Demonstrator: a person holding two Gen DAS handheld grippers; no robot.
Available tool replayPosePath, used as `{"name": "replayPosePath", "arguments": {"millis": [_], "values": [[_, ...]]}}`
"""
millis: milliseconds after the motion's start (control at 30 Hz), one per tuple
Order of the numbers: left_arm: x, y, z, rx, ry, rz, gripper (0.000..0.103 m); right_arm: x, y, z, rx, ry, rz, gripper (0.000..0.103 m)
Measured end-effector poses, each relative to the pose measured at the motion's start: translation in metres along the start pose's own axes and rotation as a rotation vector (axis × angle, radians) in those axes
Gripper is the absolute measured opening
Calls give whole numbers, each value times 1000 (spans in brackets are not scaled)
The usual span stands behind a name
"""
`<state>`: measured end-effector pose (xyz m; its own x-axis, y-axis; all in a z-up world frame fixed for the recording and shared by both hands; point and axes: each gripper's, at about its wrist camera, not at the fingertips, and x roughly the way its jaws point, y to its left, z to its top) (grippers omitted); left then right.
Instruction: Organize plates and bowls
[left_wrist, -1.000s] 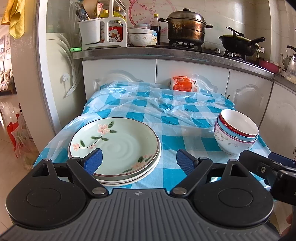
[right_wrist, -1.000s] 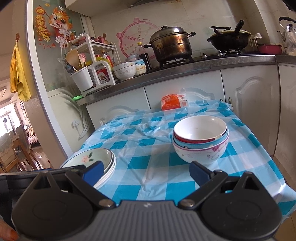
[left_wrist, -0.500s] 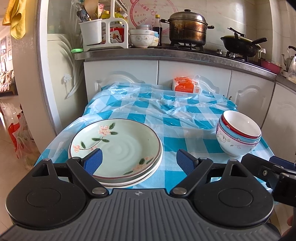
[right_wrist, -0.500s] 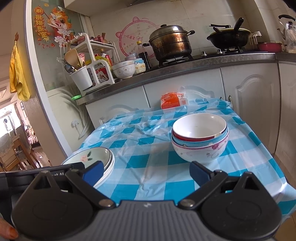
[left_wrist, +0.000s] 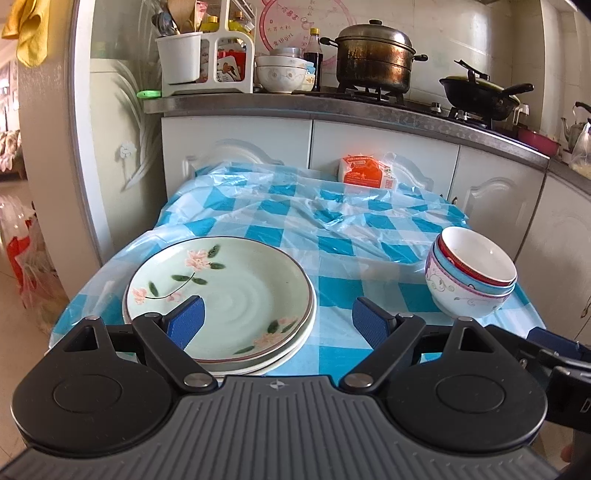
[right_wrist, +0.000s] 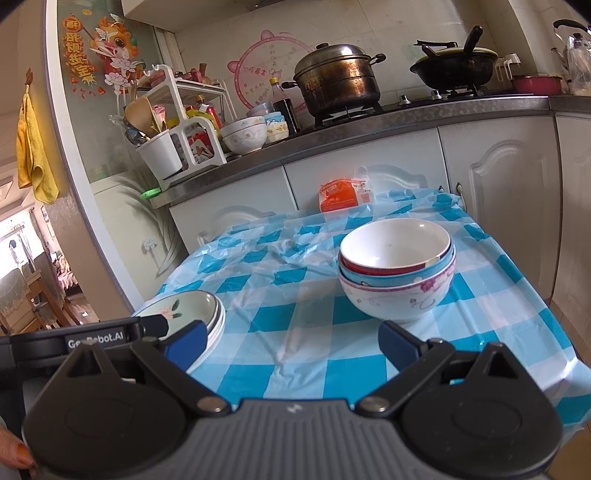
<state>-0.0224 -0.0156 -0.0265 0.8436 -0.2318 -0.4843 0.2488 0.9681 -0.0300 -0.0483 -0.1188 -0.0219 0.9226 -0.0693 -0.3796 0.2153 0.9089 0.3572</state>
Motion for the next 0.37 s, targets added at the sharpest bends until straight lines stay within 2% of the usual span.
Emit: {"name": "replayPosePath", "arguments": {"millis": [233,367], "values": [[7,11,6,-50,-19,-10,103,8,-5,-2,-3,16,-10,99],[11,25,16,-70,-47,61,103,19,-4,2,-14,29,-6,99]]}}
